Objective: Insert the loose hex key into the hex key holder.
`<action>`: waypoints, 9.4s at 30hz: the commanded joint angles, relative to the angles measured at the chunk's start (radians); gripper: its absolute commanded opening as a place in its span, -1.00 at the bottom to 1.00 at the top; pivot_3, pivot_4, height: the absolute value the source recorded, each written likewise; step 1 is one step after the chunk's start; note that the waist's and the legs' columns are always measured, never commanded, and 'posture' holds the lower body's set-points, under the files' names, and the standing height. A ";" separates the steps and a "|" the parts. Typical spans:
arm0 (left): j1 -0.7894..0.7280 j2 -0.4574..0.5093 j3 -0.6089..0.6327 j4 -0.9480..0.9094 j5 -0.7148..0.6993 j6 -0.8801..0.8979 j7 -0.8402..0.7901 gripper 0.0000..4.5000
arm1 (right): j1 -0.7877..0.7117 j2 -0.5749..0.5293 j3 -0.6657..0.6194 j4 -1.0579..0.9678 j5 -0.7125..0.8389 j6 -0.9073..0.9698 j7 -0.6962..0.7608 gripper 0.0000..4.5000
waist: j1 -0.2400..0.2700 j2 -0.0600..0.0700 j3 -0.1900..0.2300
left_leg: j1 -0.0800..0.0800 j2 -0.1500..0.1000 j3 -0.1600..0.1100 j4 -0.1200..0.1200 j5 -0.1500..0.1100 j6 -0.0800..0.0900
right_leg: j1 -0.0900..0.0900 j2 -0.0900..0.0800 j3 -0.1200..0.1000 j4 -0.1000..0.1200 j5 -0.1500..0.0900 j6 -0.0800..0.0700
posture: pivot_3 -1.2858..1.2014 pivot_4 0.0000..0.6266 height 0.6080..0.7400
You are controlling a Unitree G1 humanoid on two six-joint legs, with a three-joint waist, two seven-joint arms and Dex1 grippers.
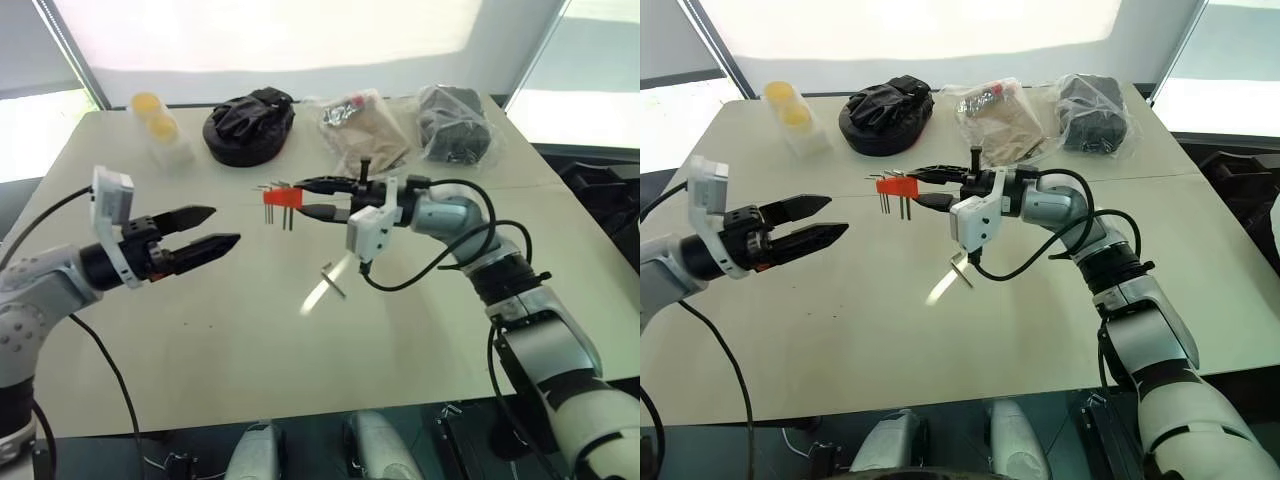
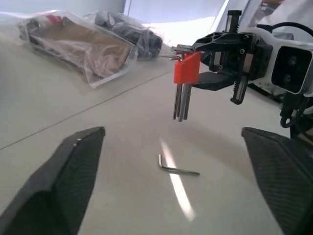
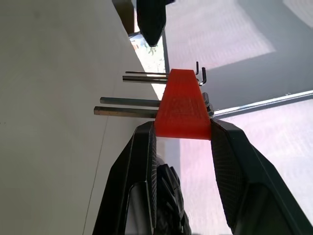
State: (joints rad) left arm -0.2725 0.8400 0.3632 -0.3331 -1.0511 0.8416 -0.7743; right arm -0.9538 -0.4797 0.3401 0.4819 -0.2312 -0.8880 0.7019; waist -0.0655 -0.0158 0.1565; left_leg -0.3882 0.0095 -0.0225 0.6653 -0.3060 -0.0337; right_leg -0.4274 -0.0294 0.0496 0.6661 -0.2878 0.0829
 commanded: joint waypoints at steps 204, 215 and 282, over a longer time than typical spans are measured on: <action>-0.394 -0.212 -0.115 0.163 0.065 0.033 0.129 -0.90 | 0.139 0.609 -0.269 -0.479 0.675 1.065 -0.205 -0.99 | 0.020 0.000 0.000 | -0.002 -0.001 -0.002 0.000 0.001 -0.001 | -0.002 0.000 0.000 0.002 0.000 0.000 | 0.03 -0.52 1.00; -0.388 -0.222 -0.105 0.133 0.047 0.053 0.146 -0.90 | 0.106 0.591 -0.291 -0.430 0.663 1.034 -0.200 -0.99 | 0.020 0.000 0.000 | -0.002 -0.001 -0.002 0.000 0.001 -0.001 | -0.002 0.000 0.000 0.002 0.000 0.000 | 0.03 -0.52 1.00; -0.417 -0.253 -0.047 0.130 -0.071 0.067 0.278 -0.90 | 0.141 0.572 -0.272 -0.456 0.658 1.052 -0.207 -0.99 | 0.020 0.000 0.000 | -0.002 -0.001 -0.002 0.000 0.001 -0.001 | -0.003 0.000 -0.001 0.002 0.000 0.000 | 0.03 -0.52 1.00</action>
State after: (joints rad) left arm -0.6547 0.5786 0.2759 -0.1759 -1.1004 0.9265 -0.4939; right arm -0.8209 0.0942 0.0649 0.0631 0.4263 0.1652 0.4909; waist -0.0453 -0.0154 0.1567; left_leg -0.3902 0.0088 -0.0242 0.6656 -0.3051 -0.0351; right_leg -0.4299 -0.0295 0.0491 0.6678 -0.2877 0.0831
